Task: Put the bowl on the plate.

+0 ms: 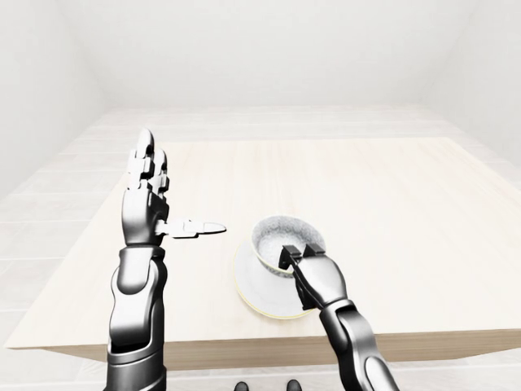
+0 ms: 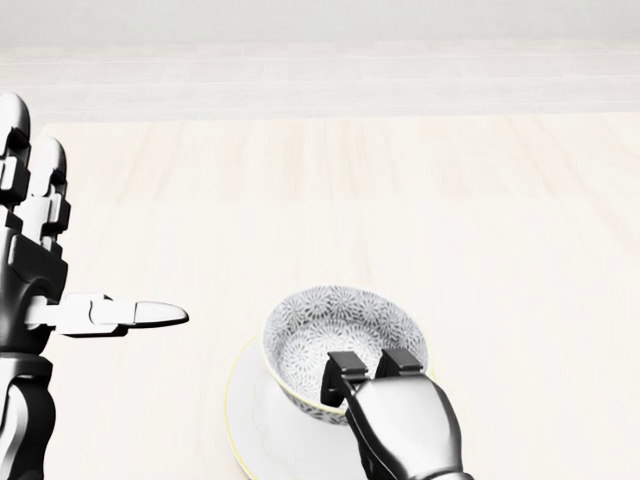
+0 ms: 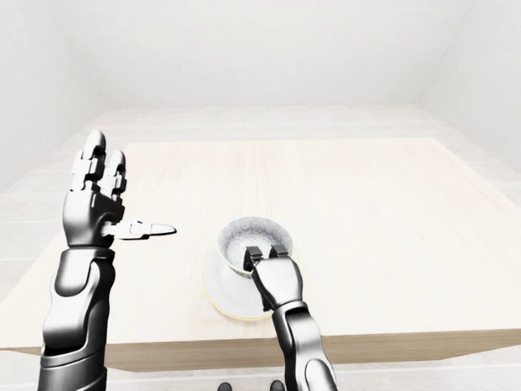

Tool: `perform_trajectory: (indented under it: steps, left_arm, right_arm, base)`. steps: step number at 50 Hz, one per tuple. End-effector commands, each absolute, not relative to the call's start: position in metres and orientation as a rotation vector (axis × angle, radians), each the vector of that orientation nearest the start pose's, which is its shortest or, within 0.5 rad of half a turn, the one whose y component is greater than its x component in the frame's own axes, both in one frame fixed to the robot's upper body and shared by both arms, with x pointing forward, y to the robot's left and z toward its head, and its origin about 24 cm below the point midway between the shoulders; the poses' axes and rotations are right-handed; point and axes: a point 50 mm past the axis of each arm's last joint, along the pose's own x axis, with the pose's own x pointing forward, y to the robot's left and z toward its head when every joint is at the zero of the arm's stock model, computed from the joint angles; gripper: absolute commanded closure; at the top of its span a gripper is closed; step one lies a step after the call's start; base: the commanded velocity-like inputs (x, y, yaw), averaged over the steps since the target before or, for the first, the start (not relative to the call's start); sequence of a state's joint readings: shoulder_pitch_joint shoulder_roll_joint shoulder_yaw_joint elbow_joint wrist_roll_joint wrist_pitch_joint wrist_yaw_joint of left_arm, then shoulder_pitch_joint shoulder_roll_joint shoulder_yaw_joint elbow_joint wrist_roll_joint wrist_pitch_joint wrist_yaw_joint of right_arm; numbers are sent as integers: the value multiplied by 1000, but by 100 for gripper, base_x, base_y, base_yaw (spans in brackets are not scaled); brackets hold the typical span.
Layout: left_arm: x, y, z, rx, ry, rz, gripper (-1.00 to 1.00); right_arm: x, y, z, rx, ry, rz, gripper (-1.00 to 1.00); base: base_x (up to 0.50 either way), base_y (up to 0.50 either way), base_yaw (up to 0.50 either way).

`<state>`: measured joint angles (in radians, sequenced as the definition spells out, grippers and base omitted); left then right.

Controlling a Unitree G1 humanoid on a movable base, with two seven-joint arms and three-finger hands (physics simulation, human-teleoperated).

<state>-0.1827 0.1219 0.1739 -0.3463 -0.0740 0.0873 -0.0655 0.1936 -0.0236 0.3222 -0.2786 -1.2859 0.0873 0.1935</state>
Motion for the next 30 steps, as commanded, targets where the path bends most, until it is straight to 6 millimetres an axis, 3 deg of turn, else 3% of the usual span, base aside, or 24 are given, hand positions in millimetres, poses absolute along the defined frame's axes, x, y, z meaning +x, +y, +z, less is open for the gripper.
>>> perform_trajectory:
  steps: [1,9,30]
  left_arm:
    - [266,188,160,68,-431,32,-100]
    - [270,188,147,80,-372,29,-100]
    - [267,187,158,77,-422,25,-100]
  right_arm:
    - [210,-92,54,-1260,-65,262,100]
    - [210,-91,57,-1263,-71,261,100]
    - [209,-90,45,-1260,-45,278,100]
  base:
    - [0,0,0]
    - [0,0,0]
    - [0,0,0]
